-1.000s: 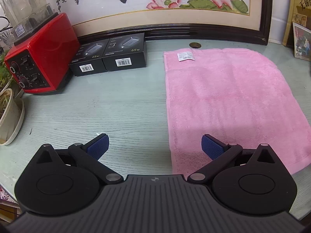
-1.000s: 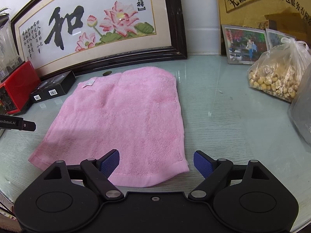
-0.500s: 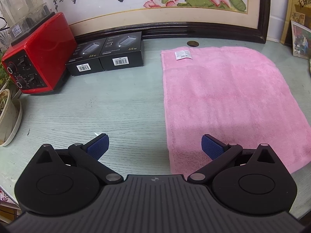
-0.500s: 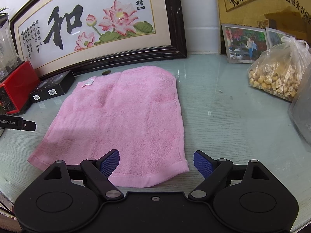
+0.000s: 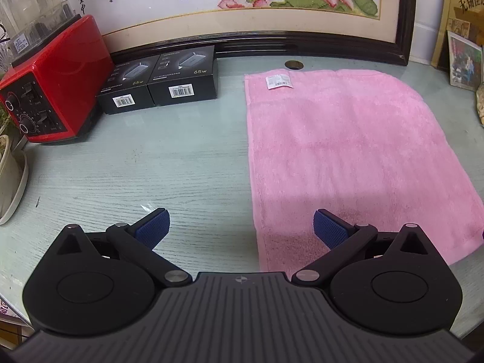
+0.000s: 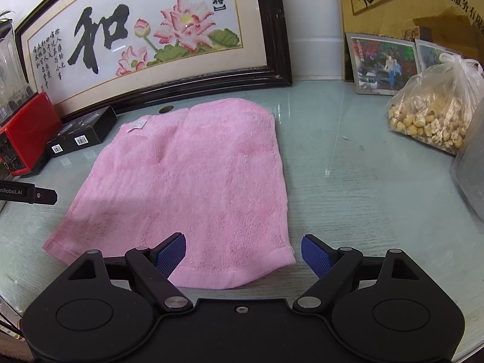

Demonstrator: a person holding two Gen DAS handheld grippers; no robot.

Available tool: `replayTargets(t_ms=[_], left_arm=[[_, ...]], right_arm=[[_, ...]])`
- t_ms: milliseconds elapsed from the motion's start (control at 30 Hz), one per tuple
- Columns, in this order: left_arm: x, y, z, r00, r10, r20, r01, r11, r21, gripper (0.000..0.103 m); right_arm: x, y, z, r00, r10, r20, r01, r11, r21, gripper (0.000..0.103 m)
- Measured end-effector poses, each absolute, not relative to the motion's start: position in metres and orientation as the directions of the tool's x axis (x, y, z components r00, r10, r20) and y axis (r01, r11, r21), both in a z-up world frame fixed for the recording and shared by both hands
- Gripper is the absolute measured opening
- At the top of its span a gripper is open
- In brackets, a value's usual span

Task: Fold towel
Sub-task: 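Move both tools toward the pink towel's edge, grippers open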

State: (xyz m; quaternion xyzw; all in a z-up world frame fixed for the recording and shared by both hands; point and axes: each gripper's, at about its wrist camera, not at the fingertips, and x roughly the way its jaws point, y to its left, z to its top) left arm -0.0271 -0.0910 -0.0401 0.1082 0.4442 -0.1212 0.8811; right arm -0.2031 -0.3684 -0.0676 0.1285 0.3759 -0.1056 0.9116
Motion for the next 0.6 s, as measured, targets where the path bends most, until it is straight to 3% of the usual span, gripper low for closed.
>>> replayTargets(t_ms=[600], left_arm=[[-0.0292, -0.0936, -0.0414, 0.571, -0.106, -0.814, 0.311, 0.946, 0.095, 0.103]], right_arm=[[-0.2041, -0.3706, -0.0681, 0.694, -0.093, -0.714, 0.29, 0.944, 0.158, 0.083]])
